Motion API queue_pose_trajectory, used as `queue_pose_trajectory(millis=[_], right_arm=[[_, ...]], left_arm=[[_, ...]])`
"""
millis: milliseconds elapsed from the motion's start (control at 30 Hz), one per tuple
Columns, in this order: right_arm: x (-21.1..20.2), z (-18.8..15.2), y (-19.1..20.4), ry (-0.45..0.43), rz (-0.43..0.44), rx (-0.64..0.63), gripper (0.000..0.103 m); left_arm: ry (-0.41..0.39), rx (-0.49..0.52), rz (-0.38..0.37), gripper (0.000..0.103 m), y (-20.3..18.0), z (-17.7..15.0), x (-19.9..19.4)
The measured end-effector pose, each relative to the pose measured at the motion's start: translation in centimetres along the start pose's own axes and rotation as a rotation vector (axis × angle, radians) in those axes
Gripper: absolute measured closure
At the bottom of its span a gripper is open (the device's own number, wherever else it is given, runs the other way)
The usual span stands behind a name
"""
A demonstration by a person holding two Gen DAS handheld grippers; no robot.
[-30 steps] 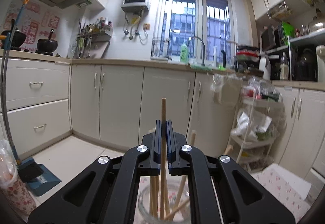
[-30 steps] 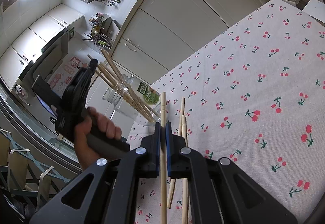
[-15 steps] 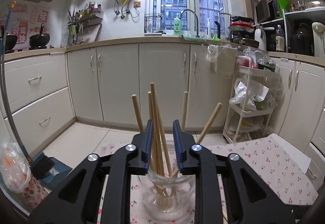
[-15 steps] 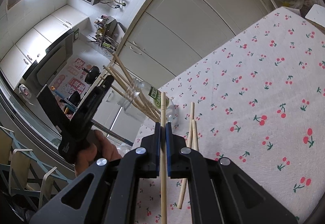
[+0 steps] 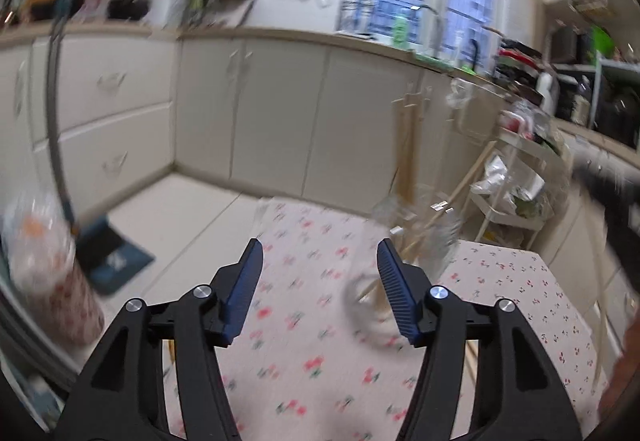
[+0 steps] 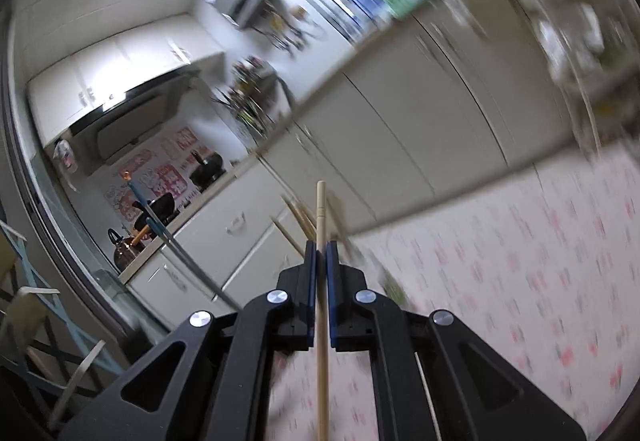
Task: Organize utensils
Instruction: 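Lower the sticks into the jar and open the left gripper, then release the right gripper's stick into the jar and move the left gripper down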
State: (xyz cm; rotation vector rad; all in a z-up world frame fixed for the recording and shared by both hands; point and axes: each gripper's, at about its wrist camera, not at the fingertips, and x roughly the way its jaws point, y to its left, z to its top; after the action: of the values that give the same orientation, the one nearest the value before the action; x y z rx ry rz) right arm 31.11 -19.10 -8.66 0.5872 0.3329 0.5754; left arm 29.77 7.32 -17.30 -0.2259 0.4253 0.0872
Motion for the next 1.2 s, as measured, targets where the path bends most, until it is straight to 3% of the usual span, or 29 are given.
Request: queue_pose_trajectory(millis=[133,300,667,1200], right_arm=[[3.7,2.4,3.3,-0.113,-0.014,-0.112,0.097],[8.1,3.5,3.7,-0.197,-0.073,-0.155,0.097],[13.1,1.6,2.8,-0.208,-0.185,-0.253,0.097],[12.0,-1.7,4.1,-0.149,-0.259,-0.412,0.097]], left_arm=[[0.001,-0.097,-0.003,0.044,2.3,-1.1,-0.2],[-0.032,-0.179,-0.028,0.042,4.0,-1.4,-0.6],[-0.020,-0.266,-0.082,0.034,5.4,-1.7,0.1],[-0.009,-0.266,-0.103,0.031,4.8,-1.8,0.3]])
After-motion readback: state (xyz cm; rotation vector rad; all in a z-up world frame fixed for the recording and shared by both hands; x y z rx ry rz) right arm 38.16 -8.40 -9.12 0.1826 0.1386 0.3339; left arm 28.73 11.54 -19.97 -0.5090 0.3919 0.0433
